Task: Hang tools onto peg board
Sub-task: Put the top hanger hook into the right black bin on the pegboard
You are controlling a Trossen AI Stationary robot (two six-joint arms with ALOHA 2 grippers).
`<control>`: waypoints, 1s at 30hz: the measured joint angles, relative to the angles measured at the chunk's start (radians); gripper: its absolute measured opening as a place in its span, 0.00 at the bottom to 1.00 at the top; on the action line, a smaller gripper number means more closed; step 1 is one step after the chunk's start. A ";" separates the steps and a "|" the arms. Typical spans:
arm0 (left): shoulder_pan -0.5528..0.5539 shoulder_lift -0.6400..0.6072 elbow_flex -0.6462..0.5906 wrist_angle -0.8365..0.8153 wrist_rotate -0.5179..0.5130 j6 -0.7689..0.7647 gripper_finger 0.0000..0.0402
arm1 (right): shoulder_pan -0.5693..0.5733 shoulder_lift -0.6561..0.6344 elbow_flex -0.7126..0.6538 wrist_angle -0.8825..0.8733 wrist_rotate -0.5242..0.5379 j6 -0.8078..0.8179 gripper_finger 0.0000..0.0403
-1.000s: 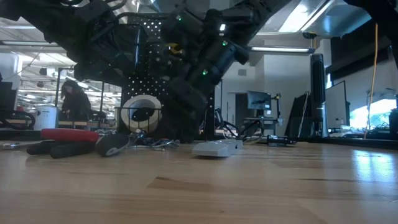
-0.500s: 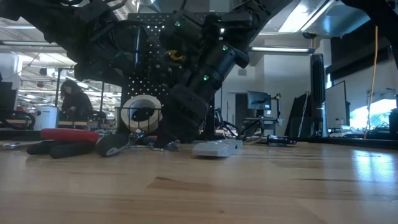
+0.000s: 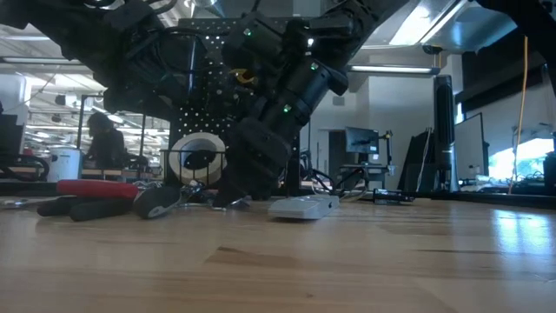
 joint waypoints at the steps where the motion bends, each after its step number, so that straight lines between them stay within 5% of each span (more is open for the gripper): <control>1: 0.000 0.000 0.000 0.000 0.000 0.000 0.65 | 0.000 0.000 0.000 0.000 0.003 -0.002 0.02; 14: 0.000 0.000 0.000 0.000 0.000 0.000 0.65 | 0.008 -0.027 -0.005 -0.017 0.056 -0.060 0.01; 30: 0.000 0.000 0.000 0.000 0.000 0.000 0.65 | 0.024 -0.208 -0.004 -0.070 0.129 -0.112 0.00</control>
